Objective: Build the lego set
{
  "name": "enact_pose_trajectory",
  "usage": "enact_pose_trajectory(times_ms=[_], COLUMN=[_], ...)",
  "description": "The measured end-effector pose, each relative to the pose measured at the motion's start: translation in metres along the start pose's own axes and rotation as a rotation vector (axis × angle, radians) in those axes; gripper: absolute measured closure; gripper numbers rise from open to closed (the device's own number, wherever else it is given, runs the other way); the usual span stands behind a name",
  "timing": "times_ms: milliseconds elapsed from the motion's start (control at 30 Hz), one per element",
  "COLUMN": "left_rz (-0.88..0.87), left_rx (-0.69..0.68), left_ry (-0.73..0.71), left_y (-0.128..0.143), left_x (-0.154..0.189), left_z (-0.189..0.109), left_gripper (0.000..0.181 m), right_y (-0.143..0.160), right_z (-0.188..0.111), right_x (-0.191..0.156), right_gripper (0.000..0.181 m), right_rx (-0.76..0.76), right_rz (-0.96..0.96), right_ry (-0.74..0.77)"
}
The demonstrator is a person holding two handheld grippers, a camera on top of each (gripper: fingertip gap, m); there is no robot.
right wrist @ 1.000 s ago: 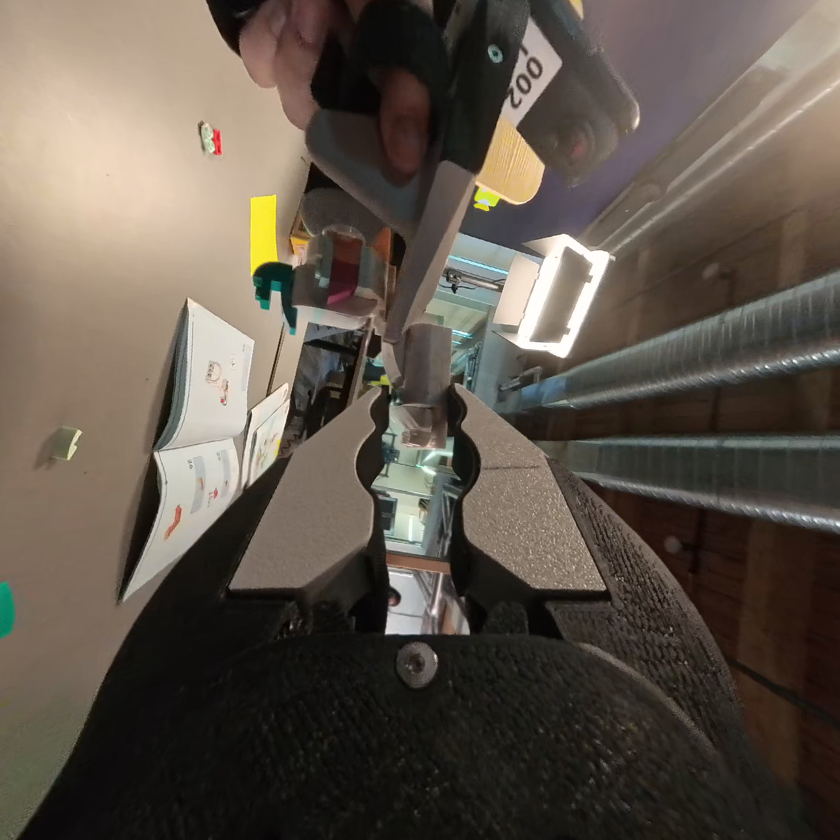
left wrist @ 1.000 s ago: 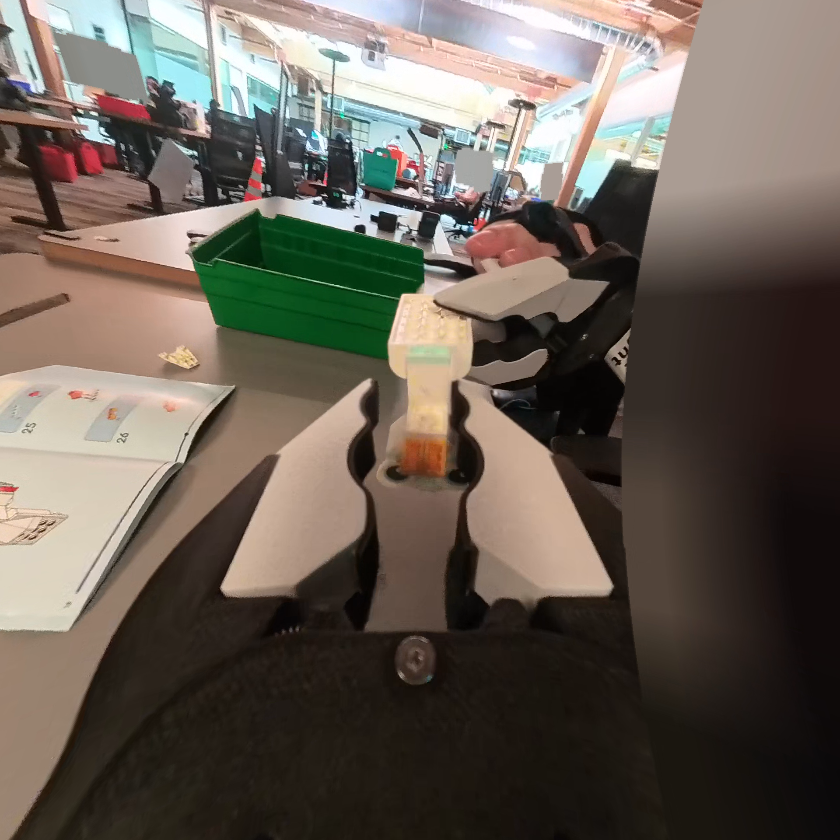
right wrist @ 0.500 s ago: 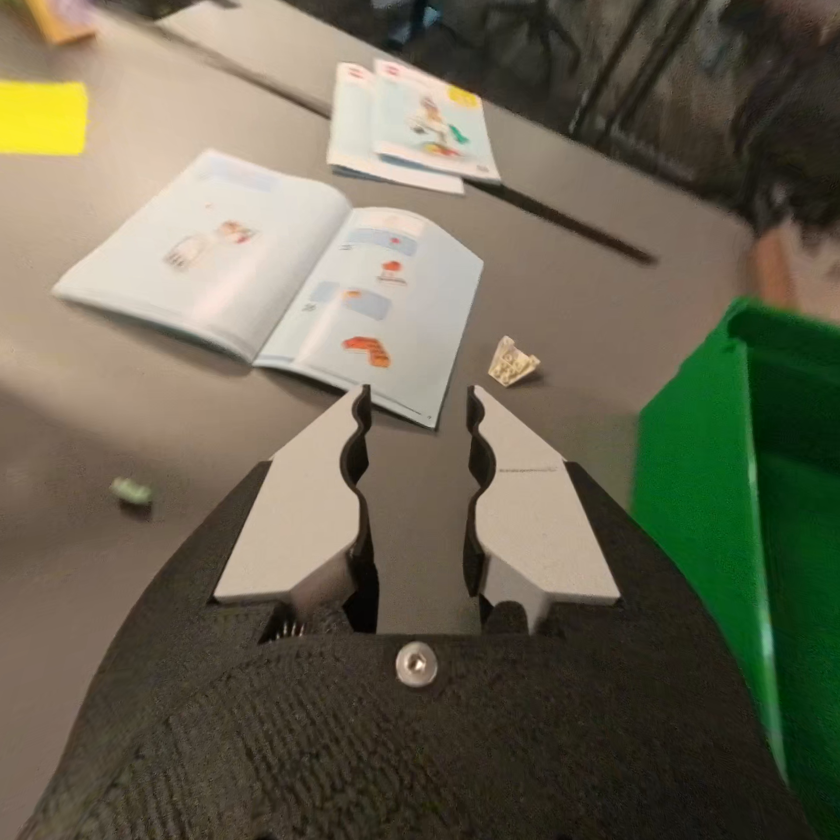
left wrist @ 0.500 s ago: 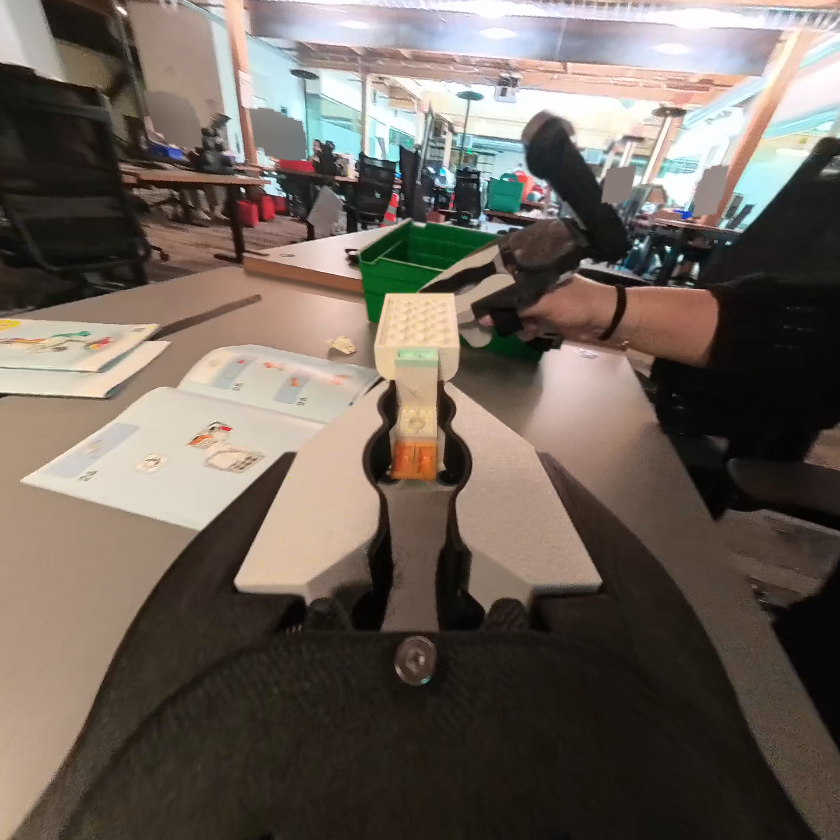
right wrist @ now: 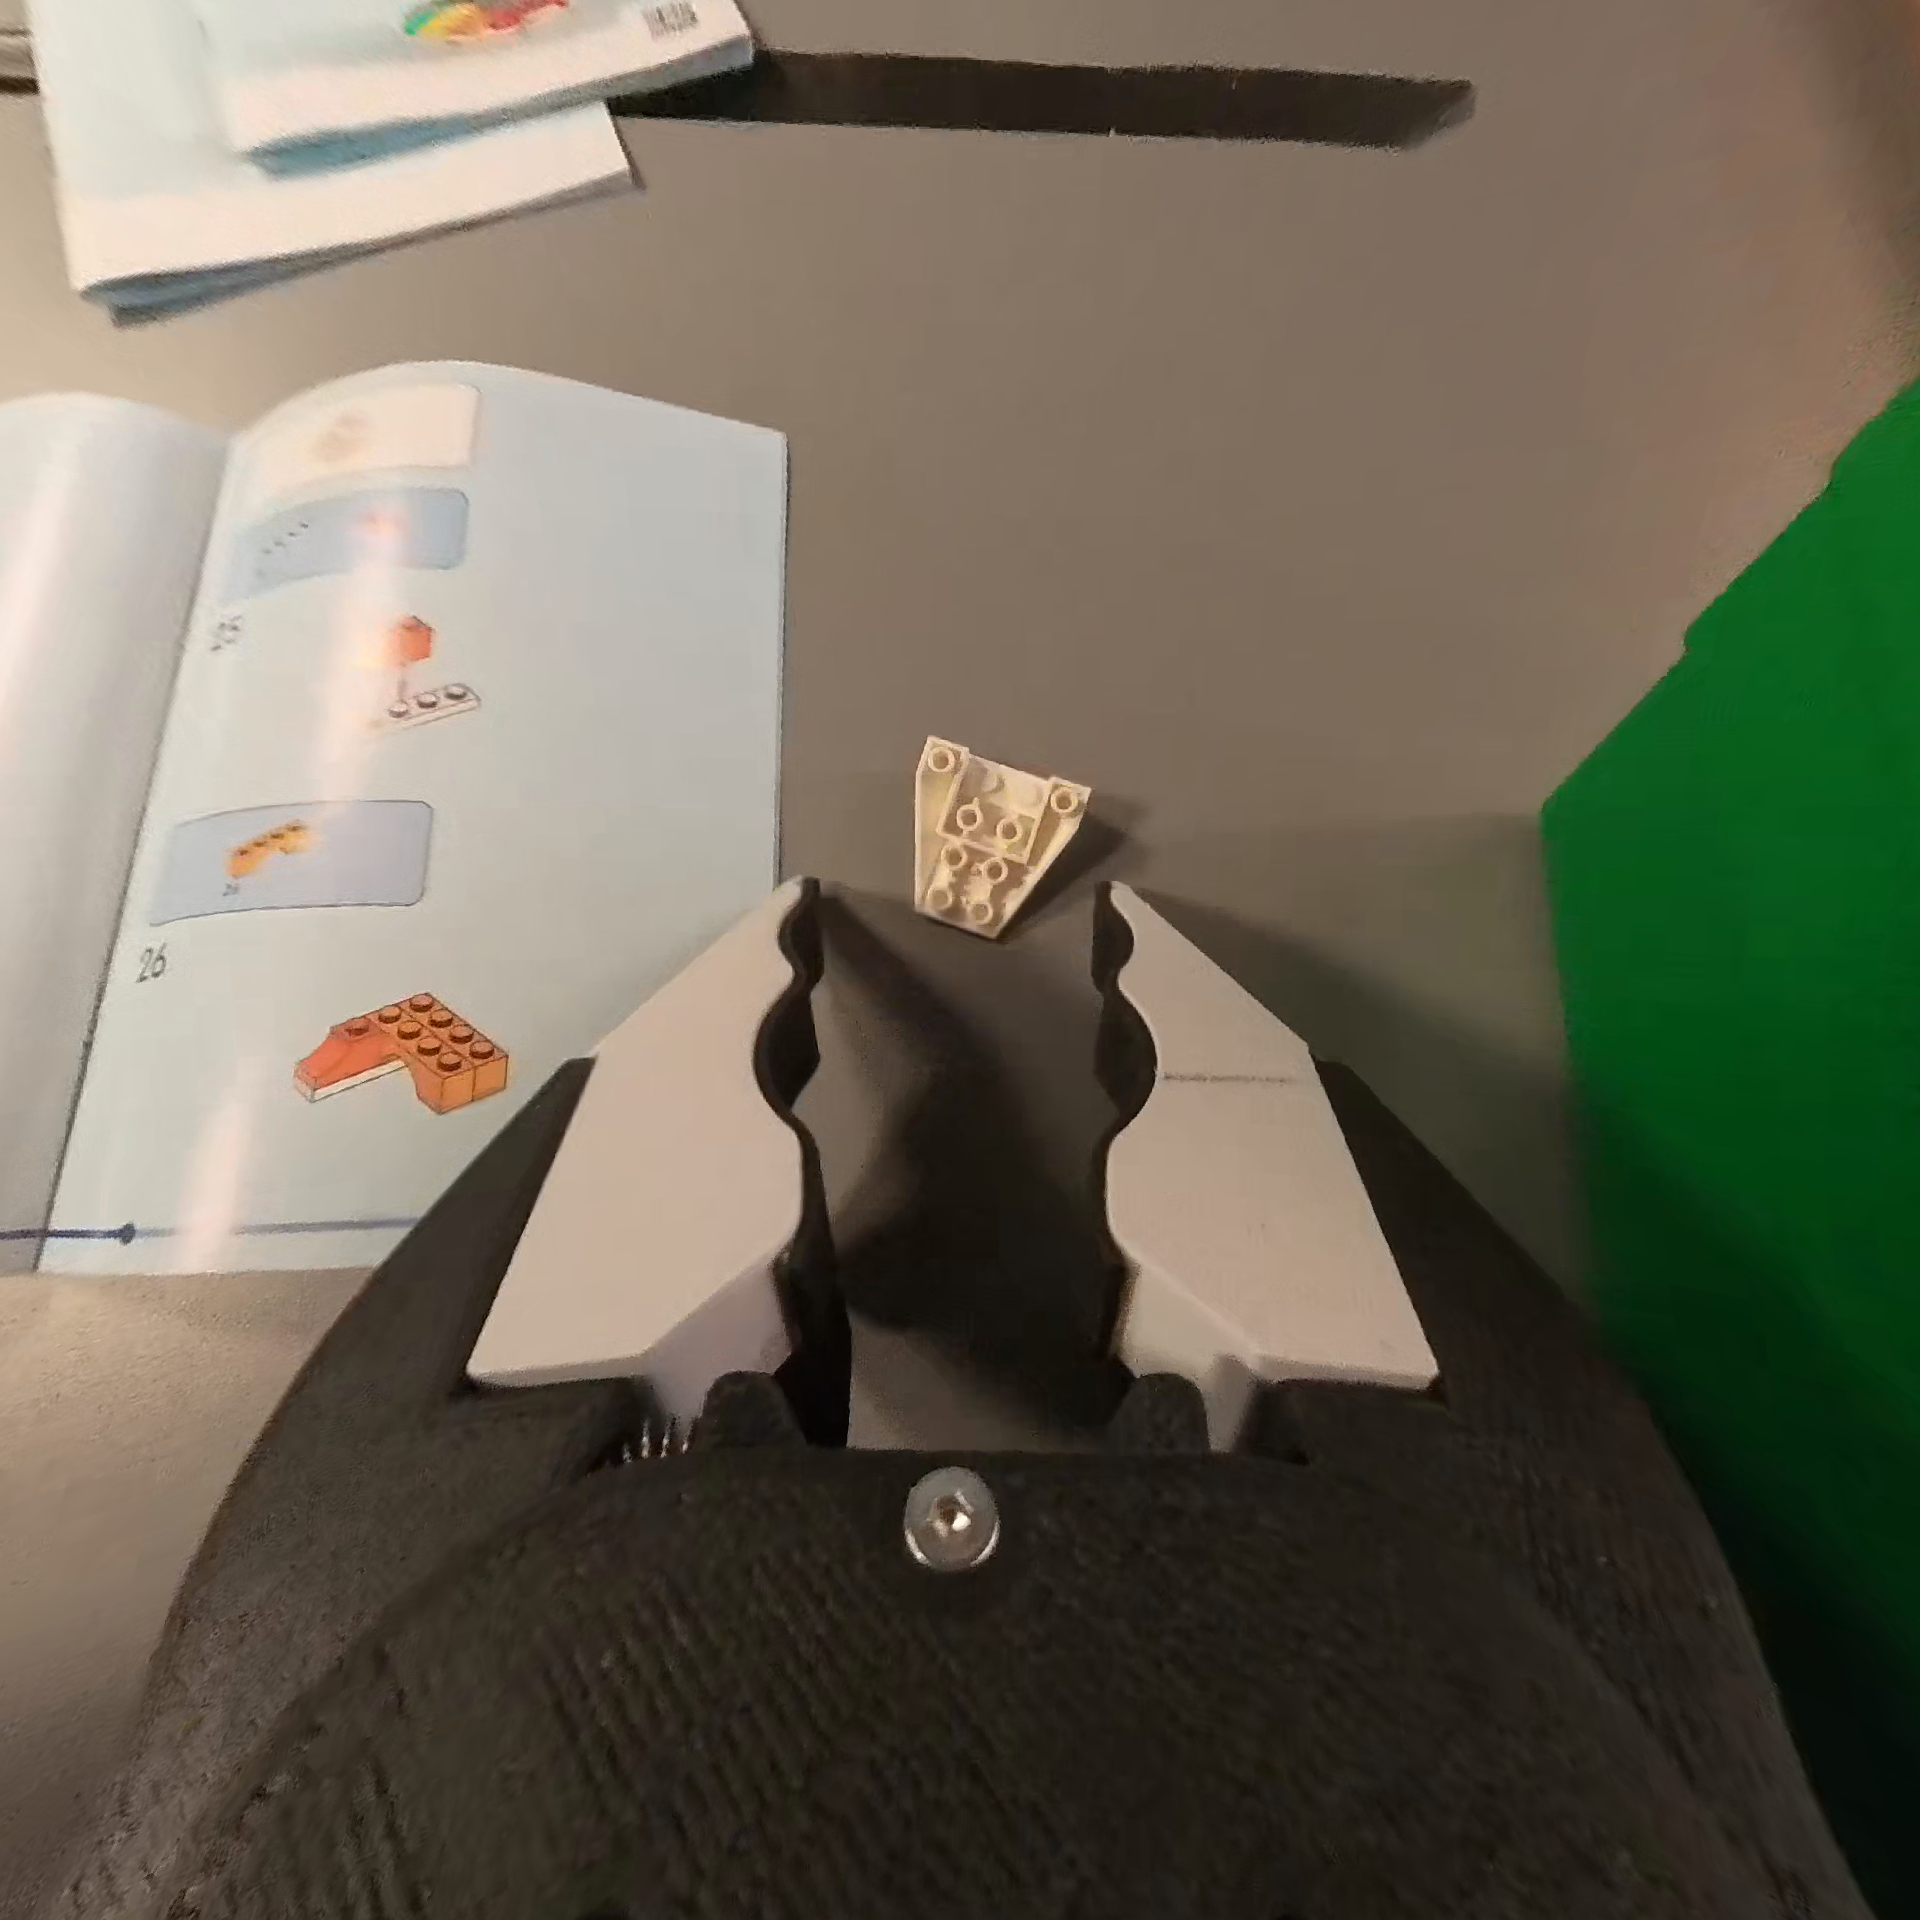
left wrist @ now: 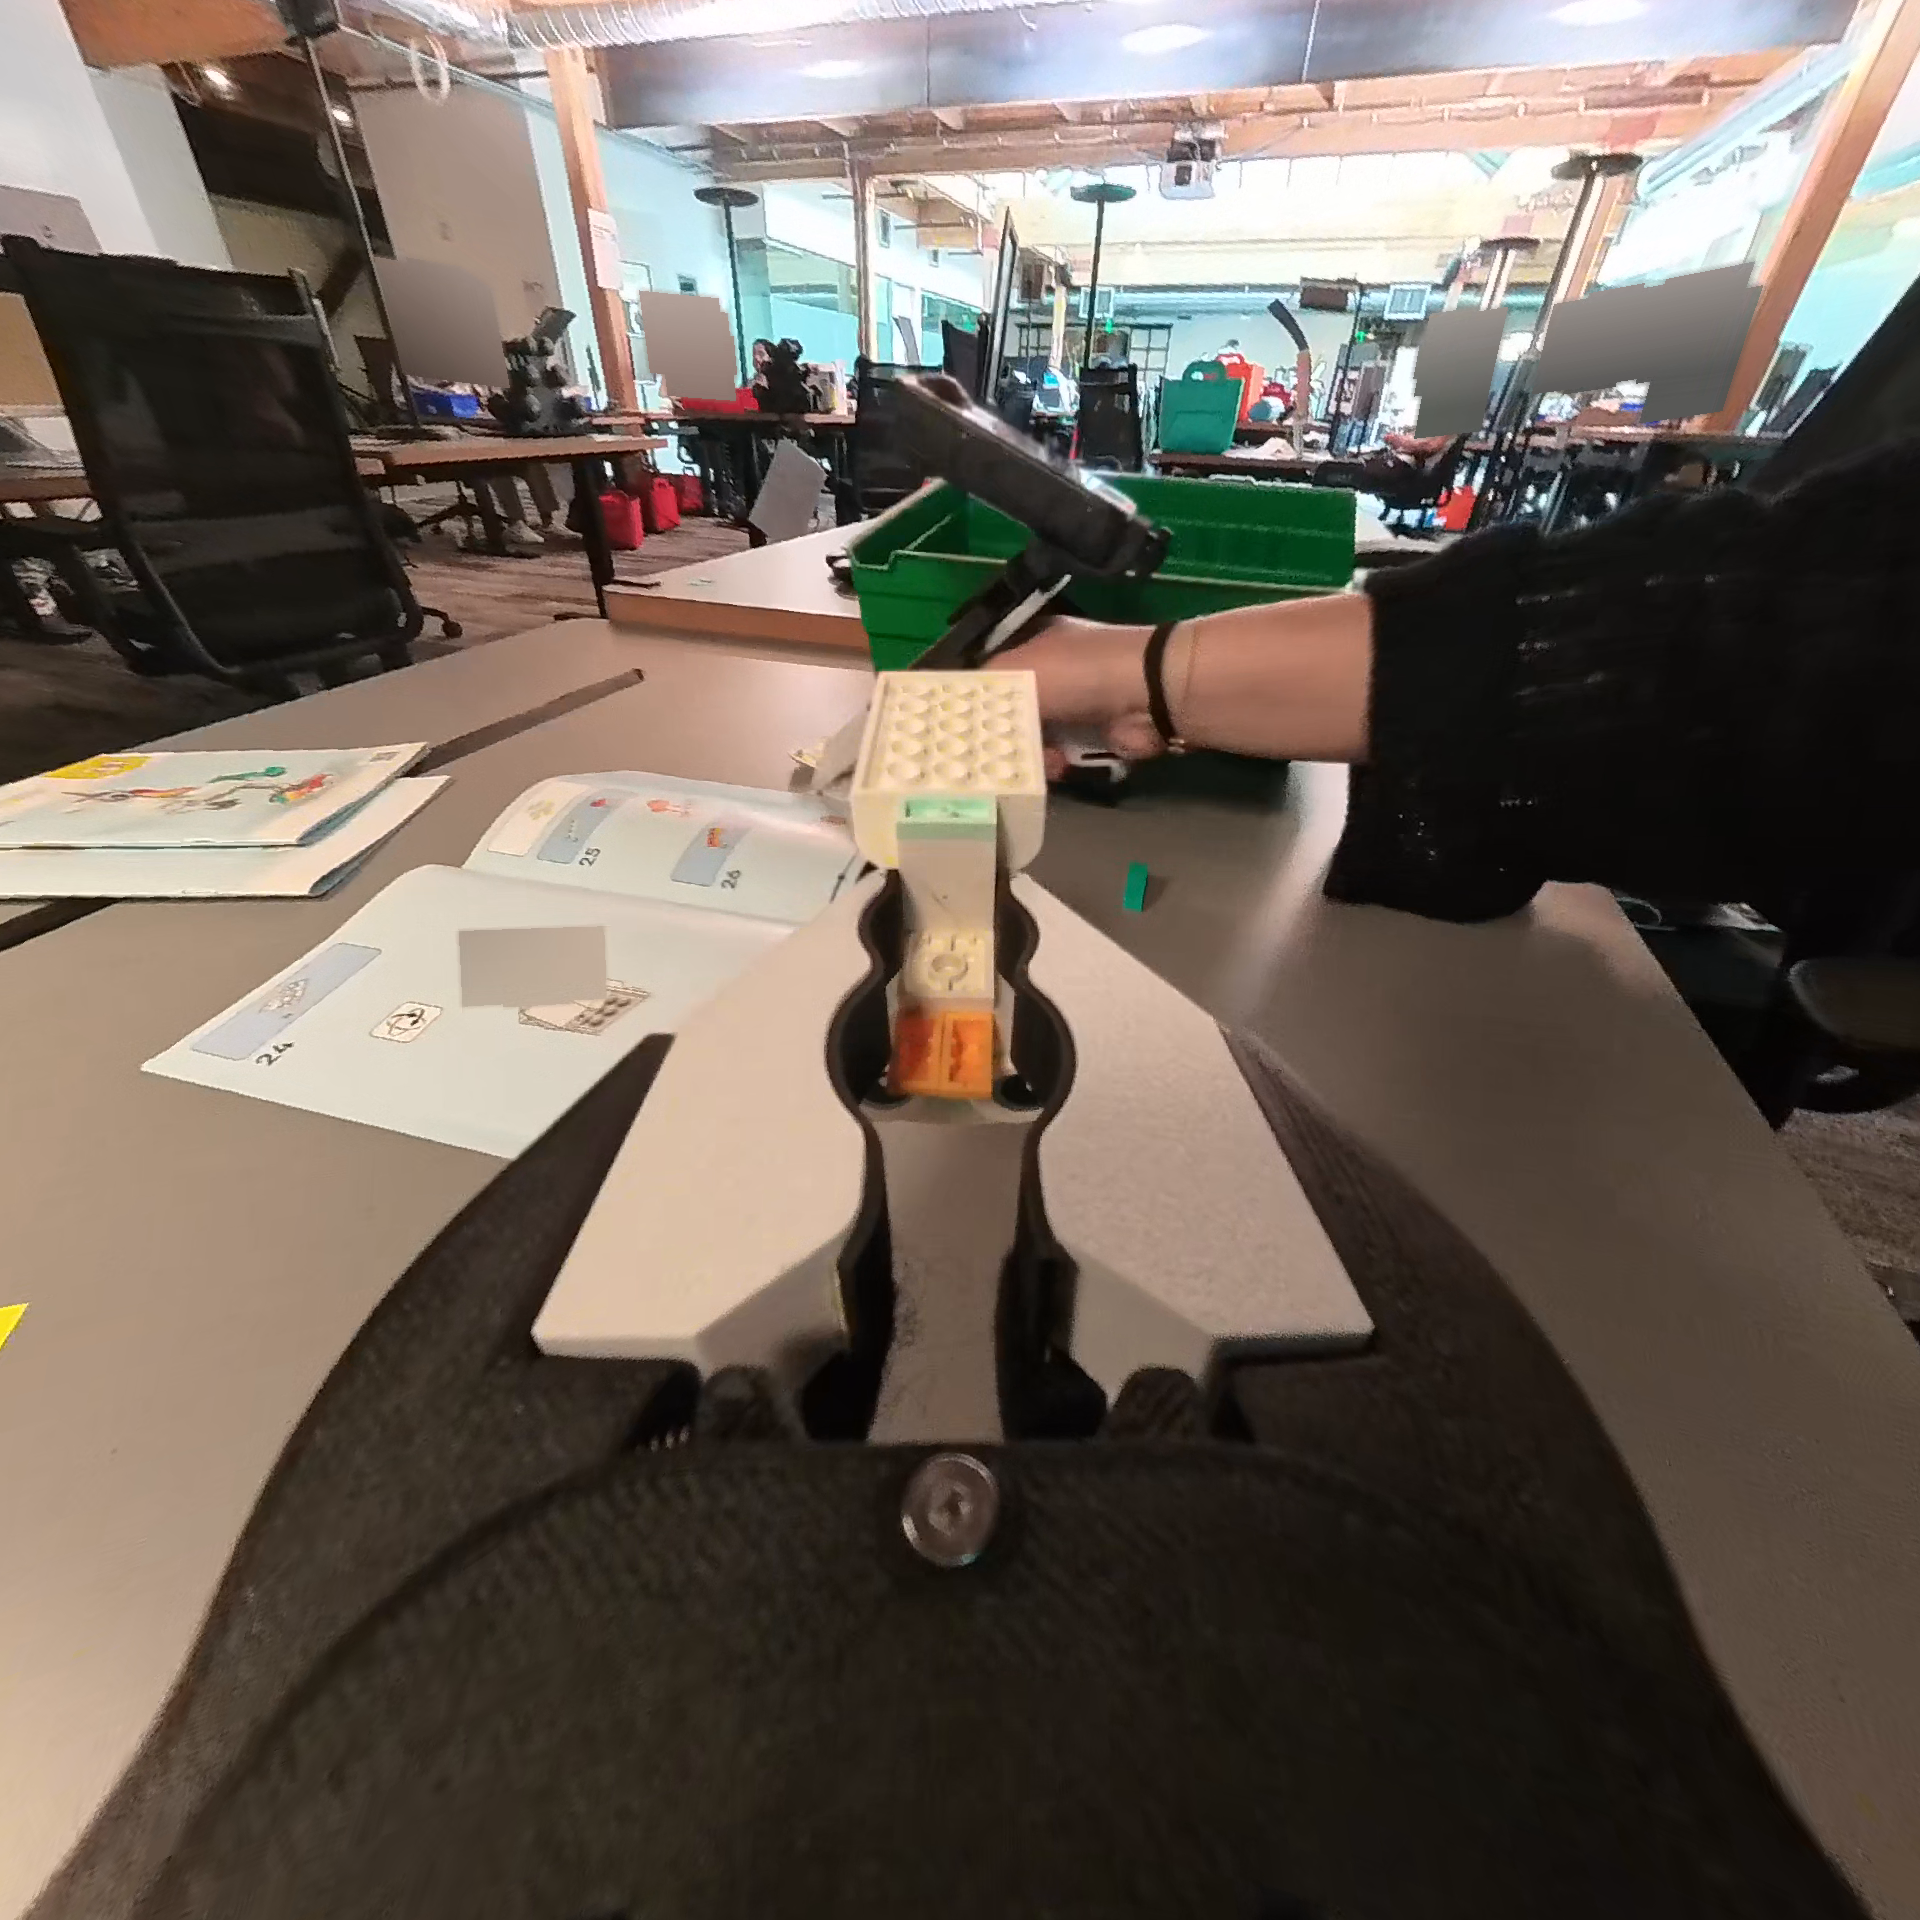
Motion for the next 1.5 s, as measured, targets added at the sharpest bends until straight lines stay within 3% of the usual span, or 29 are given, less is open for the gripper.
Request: enact_pose_trajectory(times_ms=[233, 400, 533, 667, 833, 933, 1000, 1100, 1267, 1400, 1500], left_rz=[0.039, 0.019, 0.001, -0.033, -0.089, -0.113, -0.124, -0.148, -0.203, -0.246, -0.263], left_rx=[-0.009, 0.000, 0.004, 0.011, -0.001, -0.019, -0.032, -0.024, 0.003, -0.007, 0.019], left_ry=[0.018, 0.017, 0.017, 0.011, -0.026, -0.074, -0.138, -0.236, -0.271, -0.123, 0.056], left_y=[0.000, 0.000, 0.000, 0.000, 0.002, 0.004, 0.005, 0.007, 0.007, 0.007, 0.003], left_x=[0.005, 0.003, 0.002, -0.002, -0.011, -0.018, -0.027, -0.041, -0.055, -0.051, -0.039], left_z=[0.002, 0.001, 0.000, -0.002, -0.004, -0.006, -0.010, -0.020, -0.031, -0.029, -0.024], left_gripper=[0.166, 0.166, 0.166, 0.166, 0.166, 0.166, 0.166, 0.166, 0.166, 0.166, 0.166], right_y=[-0.006, -0.010, -0.012, -0.012, 0.001, 0.028, 0.049, 0.070, 0.060, 0.029, 0.012], right_z=[0.006, 0.011, 0.010, -0.006, -0.056, -0.079, -0.090, -0.100, -0.126, -0.157, -0.167], right_x=[0.001, 0.002, 0.001, -0.015, -0.072, -0.107, -0.126, -0.149, -0.186, -0.202, -0.208], right_gripper=[0.133, 0.152, 0.153, 0.153, 0.153, 0.154, 0.153, 0.153, 0.154, 0.153, 0.153], right_rx=[-0.022, -0.014, -0.016, 0.112, 0.391, 0.513, 0.513, 0.388, 0.345, 0.479, 0.486], right_rz=[0.008, 0.004, -0.047, -0.448, -1.259, -1.660, -1.727, -1.604, -0.985, -0.644, -0.469], right_ry=[0.004, 0.023, 0.047, 0.136, 0.257, 0.203, 0.050, -0.200, -0.653, -0.917, -1.058])
Point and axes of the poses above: each gripper's, where its closed fingertips meet, z out along the fingers, y out of its underside, x = y × z across the jaws, the point moved 7 cm from there along -z, back along the fingers, and after that the axes turned 8 degrees about z, right-handed, at the moved point
